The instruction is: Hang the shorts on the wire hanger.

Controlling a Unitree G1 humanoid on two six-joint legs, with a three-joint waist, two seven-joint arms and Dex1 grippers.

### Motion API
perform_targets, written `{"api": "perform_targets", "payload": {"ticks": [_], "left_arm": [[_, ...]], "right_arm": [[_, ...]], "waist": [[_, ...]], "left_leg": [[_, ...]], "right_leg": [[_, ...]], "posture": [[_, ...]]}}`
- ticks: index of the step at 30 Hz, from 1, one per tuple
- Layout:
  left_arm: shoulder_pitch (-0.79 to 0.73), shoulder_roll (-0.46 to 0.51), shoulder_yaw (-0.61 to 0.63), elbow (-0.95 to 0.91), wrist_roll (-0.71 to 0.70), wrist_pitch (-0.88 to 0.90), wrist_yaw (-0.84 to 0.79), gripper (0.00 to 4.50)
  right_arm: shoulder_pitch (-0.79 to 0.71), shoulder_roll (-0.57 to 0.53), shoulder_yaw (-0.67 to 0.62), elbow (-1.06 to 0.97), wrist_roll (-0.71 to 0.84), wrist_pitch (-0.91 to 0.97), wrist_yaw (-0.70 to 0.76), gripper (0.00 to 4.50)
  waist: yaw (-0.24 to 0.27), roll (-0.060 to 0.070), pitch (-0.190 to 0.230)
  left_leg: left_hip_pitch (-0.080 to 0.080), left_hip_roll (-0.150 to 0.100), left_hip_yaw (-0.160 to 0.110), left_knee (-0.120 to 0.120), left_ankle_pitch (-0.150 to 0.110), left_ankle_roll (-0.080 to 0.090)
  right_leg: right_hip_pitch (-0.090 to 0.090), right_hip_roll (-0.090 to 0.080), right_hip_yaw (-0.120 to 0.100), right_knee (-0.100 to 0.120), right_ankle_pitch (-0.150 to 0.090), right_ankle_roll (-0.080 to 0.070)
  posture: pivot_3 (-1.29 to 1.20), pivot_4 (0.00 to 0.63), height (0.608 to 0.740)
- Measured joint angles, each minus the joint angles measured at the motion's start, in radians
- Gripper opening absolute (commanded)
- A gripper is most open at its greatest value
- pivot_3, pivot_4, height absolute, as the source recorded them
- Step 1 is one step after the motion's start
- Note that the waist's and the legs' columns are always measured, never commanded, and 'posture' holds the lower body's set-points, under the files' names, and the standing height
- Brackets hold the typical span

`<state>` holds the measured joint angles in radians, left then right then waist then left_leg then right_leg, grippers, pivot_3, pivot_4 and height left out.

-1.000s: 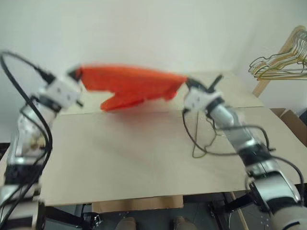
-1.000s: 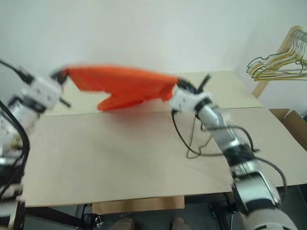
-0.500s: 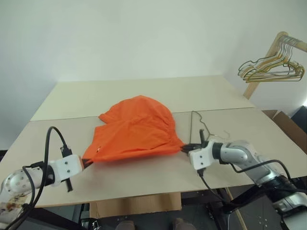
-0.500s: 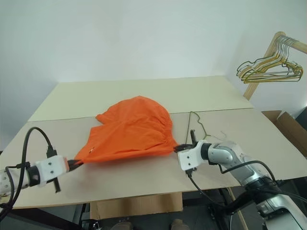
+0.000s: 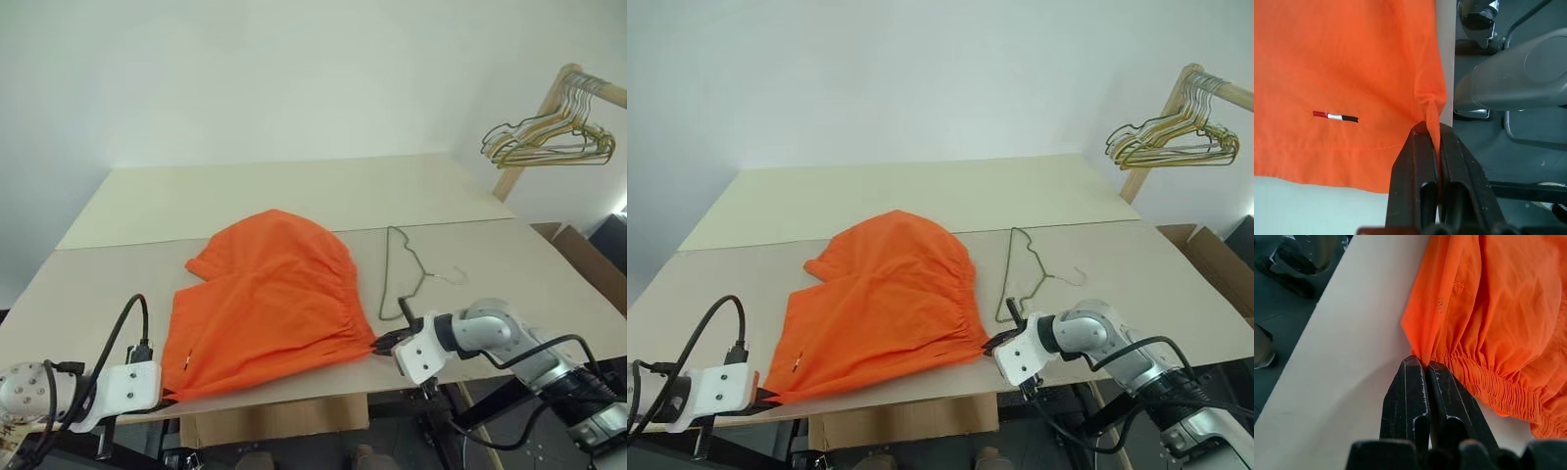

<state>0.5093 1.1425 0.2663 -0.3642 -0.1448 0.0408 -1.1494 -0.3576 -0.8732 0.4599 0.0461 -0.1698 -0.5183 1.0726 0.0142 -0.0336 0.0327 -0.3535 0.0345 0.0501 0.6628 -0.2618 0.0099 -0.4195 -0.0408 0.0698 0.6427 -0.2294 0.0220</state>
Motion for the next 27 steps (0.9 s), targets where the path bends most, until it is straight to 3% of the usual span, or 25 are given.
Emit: {"api": "perform_targets", "payload": {"ticks": [8, 9, 11, 16, 22, 23, 27], "left_arm": [[0.045, -0.001, 0.021, -0.043, -0.005, 0.047, -0.042, 0.02], [0.047, -0.002, 0.021, -0.044, -0.004, 0.049, -0.042, 0.23], [0.048, -0.004, 0.022, -0.040, 0.010, 0.049, -0.040, 0.68], [0.046, -0.021, 0.023, -0.015, 0.042, 0.028, -0.034, 2.30], [0.073, -0.026, 0.093, -0.014, 0.037, 0.024, -0.071, 4.21], [0.079, -0.028, 0.115, -0.012, 0.037, 0.023, -0.078, 4.47], [0.089, -0.033, 0.216, 0.042, 0.057, -0.002, -0.084, 4.47]], "right_arm": [[0.026, -0.017, -0.002, -0.044, 0.050, 0.038, 0.063, 0.00], [0.028, -0.017, -0.002, -0.047, 0.049, 0.043, 0.061, 0.00], [0.030, -0.017, -0.005, -0.047, 0.040, 0.063, 0.057, 0.56], [0.042, -0.042, -0.020, -0.051, 0.041, 0.100, 0.086, 2.19], [0.088, -0.103, -0.061, -0.102, 0.143, 0.128, 0.170, 4.24], [0.100, -0.106, -0.084, -0.110, 0.186, 0.160, 0.178, 4.48], [0.083, -0.106, -0.206, -0.130, 0.335, 0.392, 0.157, 4.48]], "waist": [[0.000, 0.000, 0.000], [0.000, 0.000, 0.000], [0.001, 0.000, 0.000], [0.003, 0.000, 0.000], [0.006, -0.001, 0.000], [0.006, -0.001, 0.001], [0.004, -0.001, 0.001]], "left_leg": [[0.001, 0.000, 0.000, 0.000, 0.000, 0.000], [0.001, 0.000, 0.000, 0.000, 0.000, 0.000], [0.001, 0.000, 0.000, 0.000, 0.000, 0.000], [0.000, 0.000, 0.000, 0.000, 0.000, 0.000], [0.000, 0.000, 0.000, 0.000, 0.000, 0.000], [0.000, 0.000, 0.000, 0.000, 0.000, 0.000], [0.001, 0.001, 0.000, 0.000, 0.000, 0.000]], "right_leg": [[0.000, 0.000, 0.000, 0.001, -0.001, -0.001], [0.000, 0.000, 0.000, 0.001, -0.001, -0.001], [0.000, 0.000, 0.000, 0.000, -0.001, -0.001], [0.000, 0.000, 0.000, 0.000, -0.001, -0.001], [0.000, 0.000, 0.000, 0.000, -0.003, -0.004], [0.000, 0.000, 0.000, 0.000, -0.003, -0.005], [-0.001, 0.000, 0.000, 0.001, -0.003, -0.005]], "posture": [[0.12, 0.000, 0.740], [0.12, 0.000, 0.740], [0.12, 0.000, 0.740], [0.13, 0.000, 0.740], [0.14, 0.000, 0.740], [0.14, 0.000, 0.740], [0.13, 0.000, 0.740]]}}
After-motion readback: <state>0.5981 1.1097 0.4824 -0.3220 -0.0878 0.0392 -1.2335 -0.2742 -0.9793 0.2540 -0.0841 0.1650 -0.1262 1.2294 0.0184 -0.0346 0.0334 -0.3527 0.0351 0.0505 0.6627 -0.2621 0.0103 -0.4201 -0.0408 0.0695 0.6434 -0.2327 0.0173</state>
